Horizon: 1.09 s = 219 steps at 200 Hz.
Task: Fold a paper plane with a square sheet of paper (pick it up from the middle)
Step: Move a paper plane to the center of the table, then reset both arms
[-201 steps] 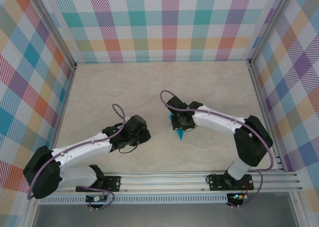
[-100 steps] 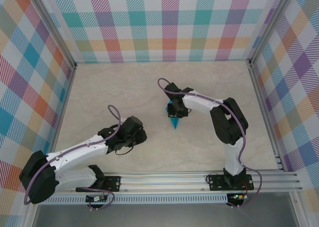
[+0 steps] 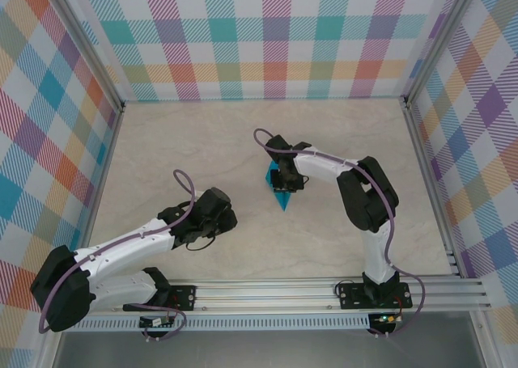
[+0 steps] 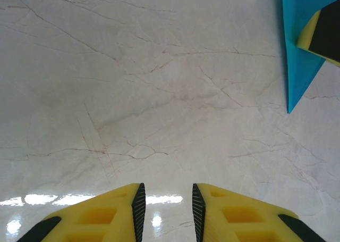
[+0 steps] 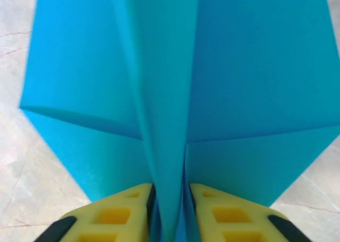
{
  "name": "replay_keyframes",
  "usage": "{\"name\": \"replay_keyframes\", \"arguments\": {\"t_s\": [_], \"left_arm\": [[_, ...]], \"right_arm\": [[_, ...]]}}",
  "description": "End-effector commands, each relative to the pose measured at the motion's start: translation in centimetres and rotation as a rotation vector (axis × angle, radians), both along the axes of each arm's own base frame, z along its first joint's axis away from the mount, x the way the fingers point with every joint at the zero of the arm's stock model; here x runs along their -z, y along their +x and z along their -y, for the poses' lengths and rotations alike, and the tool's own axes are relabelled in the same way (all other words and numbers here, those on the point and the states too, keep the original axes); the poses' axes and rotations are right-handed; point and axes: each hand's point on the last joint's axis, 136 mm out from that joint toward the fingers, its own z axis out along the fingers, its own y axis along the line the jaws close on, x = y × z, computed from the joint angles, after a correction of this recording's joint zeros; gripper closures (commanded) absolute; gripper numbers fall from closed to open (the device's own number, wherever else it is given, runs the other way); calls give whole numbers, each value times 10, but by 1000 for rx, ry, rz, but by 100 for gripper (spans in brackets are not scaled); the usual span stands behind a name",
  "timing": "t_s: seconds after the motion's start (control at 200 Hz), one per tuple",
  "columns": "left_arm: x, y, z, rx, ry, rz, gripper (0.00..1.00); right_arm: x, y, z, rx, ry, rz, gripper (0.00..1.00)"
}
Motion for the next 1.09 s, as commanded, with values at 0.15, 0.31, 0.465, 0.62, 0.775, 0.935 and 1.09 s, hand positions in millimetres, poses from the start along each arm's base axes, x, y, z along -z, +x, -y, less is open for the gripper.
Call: {"name": "replay_keyframes", "arguments": {"t_s": [0.15, 0.31, 0.465, 0.62, 0.775, 0.935, 1.09], "left_arm": [[-7, 3, -17, -9, 46, 53, 60], [-17, 7, -34, -27, 129, 102, 49], [-34, 13, -62, -68, 245, 186, 20], [-60, 25, -107, -177, 403, 299, 1], [-85, 46, -143, -258, 558, 394, 0], [-101, 61, -177, -353, 687, 451, 0], [-94, 69, -208, -428, 726, 473, 0]], "right_arm": [[-100, -7, 13, -37, 88, 192, 55], [-156, -22, 54, 10, 78, 402, 39], [-199, -43, 126, 147, -24, 659, 10], [-206, -61, 197, 275, -197, 811, 0], [-174, -60, 249, 352, -342, 842, 1], [-121, -46, 277, 407, -340, 742, 0], [-84, -26, 287, 448, -325, 650, 0]]}}
